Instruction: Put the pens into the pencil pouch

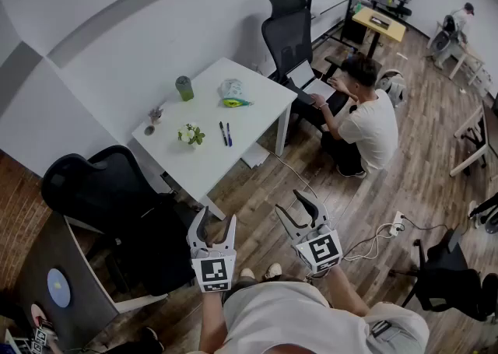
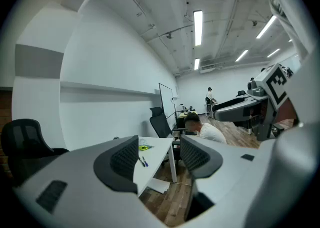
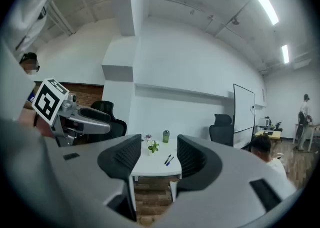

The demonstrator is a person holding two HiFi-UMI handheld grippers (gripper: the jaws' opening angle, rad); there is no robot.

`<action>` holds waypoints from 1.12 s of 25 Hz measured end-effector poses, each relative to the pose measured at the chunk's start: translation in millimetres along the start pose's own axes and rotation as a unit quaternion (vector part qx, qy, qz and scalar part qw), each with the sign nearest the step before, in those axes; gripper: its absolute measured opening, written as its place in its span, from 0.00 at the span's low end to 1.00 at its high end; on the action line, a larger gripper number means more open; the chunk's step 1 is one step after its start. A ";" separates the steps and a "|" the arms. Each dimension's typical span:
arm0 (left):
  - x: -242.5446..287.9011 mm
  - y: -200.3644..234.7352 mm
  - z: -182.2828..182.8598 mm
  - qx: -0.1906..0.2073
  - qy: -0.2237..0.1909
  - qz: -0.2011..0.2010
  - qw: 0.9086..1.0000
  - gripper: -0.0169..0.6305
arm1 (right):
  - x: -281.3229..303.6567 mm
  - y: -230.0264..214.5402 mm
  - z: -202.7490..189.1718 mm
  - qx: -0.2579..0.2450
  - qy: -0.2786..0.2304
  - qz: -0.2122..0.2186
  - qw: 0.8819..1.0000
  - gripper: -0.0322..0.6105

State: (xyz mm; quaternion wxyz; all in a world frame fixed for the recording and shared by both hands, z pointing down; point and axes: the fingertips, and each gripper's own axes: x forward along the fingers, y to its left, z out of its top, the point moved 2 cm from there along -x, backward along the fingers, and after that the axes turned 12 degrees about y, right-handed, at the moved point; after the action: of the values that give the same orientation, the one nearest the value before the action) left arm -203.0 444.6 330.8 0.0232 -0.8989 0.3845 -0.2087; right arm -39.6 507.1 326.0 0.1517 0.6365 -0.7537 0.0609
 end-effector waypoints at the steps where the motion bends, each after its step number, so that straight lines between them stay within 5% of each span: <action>1: 0.1 -1.4 0.8 -0.001 -0.001 0.002 1.000 0.42 | -1.0 -1.6 0.0 0.004 -0.003 0.003 1.000 0.38; 13: 28.0 -3.1 4.2 0.000 0.002 0.007 1.000 0.42 | 24.1 -24.6 -3.0 0.011 -0.004 0.008 1.000 0.44; 28: 133.5 75.4 31.8 0.006 -0.015 -0.023 1.000 0.41 | 138.2 -63.2 30.4 0.007 0.008 -0.018 1.000 0.44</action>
State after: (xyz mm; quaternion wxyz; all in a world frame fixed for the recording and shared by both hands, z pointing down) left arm -159.5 294.3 334.3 0.0293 -0.9104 0.3620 -0.1983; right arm -2.2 356.9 333.2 0.1543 0.6502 -0.7408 0.0687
